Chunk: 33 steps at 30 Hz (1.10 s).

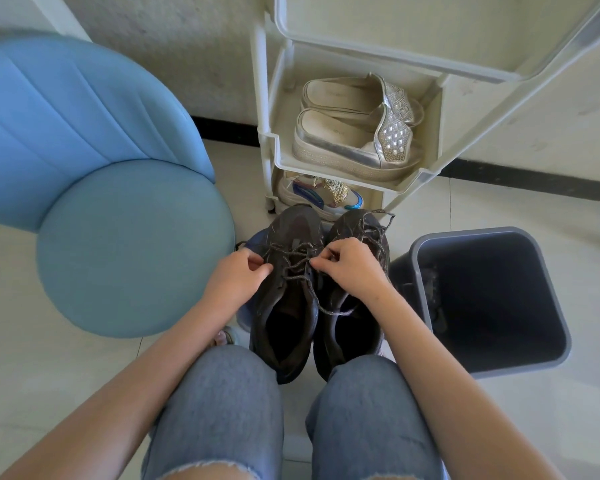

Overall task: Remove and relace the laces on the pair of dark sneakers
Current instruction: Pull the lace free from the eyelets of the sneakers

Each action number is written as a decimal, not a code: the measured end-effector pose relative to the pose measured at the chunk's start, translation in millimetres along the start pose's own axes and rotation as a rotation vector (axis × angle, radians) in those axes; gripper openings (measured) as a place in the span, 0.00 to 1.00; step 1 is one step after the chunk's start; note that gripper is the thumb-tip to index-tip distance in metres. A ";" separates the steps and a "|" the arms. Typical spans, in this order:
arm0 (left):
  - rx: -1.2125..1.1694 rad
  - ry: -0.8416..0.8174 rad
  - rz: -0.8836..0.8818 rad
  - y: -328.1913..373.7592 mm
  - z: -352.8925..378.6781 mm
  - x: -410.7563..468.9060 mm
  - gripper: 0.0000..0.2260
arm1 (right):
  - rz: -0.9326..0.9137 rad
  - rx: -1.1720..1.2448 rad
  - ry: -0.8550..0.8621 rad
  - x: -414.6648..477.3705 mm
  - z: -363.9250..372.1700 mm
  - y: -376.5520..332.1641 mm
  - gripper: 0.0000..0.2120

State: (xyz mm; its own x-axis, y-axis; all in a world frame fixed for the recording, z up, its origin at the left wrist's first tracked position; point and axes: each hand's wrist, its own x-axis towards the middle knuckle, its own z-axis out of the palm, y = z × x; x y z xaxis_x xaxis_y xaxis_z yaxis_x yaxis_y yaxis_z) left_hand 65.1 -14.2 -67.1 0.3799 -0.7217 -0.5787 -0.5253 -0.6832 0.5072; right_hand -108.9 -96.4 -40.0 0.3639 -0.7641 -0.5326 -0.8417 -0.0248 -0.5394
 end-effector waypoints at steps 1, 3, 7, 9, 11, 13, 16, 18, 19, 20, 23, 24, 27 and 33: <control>0.006 0.008 0.011 -0.2 0.3 -0.8 0.13 | -0.024 0.181 0.035 -2.8 1.7 -0.5 0.10; 0.031 0.034 0.045 0.6 0.4 -2.4 0.12 | -0.055 0.671 0.196 -9.9 -3.7 -4.3 0.08; 0.040 0.055 0.080 -0.1 1.1 -4.5 0.11 | -0.134 1.393 0.438 -14.0 -32.3 -12.0 0.08; 0.027 0.060 0.077 -0.7 1.1 -4.1 0.11 | -0.144 1.307 0.376 -11.7 -29.1 -15.6 0.07; 0.036 0.063 0.071 -0.9 1.4 -3.1 0.11 | -0.123 1.158 0.251 -8.7 -18.7 -17.1 0.08; 0.030 0.063 0.066 -1.6 1.8 -2.0 0.11 | -0.106 1.046 0.170 -5.1 -12.6 -17.3 0.10; -0.087 0.060 0.064 -2.3 2.8 3.2 0.14 | -0.066 0.997 0.137 0.3 -10.2 -16.4 0.11; -0.129 0.049 0.059 -1.0 3.7 8.7 0.17 | -0.056 0.796 0.150 3.0 -6.2 -13.3 0.10; -0.146 0.034 0.059 0.1 4.1 11.1 0.19 | -0.077 0.577 0.164 3.6 -3.7 -10.7 0.09; -0.167 0.016 0.060 1.0 4.8 13.2 0.20 | -0.110 0.337 0.166 3.7 -1.5 -8.2 0.08; -0.189 0.018 0.097 1.3 7.8 17.8 0.19 | -0.174 -0.123 0.148 4.8 1.4 -1.5 0.08; -0.192 0.039 0.114 1.7 7.8 17.6 0.19 | -0.180 -0.204 0.154 5.3 1.3 -1.2 0.09; -0.355 0.092 0.143 4.9 7.5 13.2 0.16 | -0.141 -0.163 0.110 7.6 6.0 0.0 0.09; -0.395 0.067 0.095 1.0 9.6 3.7 0.30 | -0.042 1.292 0.370 -4.2 -20.0 -8.6 0.09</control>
State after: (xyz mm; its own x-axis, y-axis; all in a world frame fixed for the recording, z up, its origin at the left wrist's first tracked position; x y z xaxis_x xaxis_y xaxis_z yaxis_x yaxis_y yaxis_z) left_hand 58.7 -16.5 -74.8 0.3992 -0.7801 -0.4818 -0.2328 -0.5945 0.7697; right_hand -111.2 -105.9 -20.1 0.0792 -0.9107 -0.4053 0.2179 0.4126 -0.8845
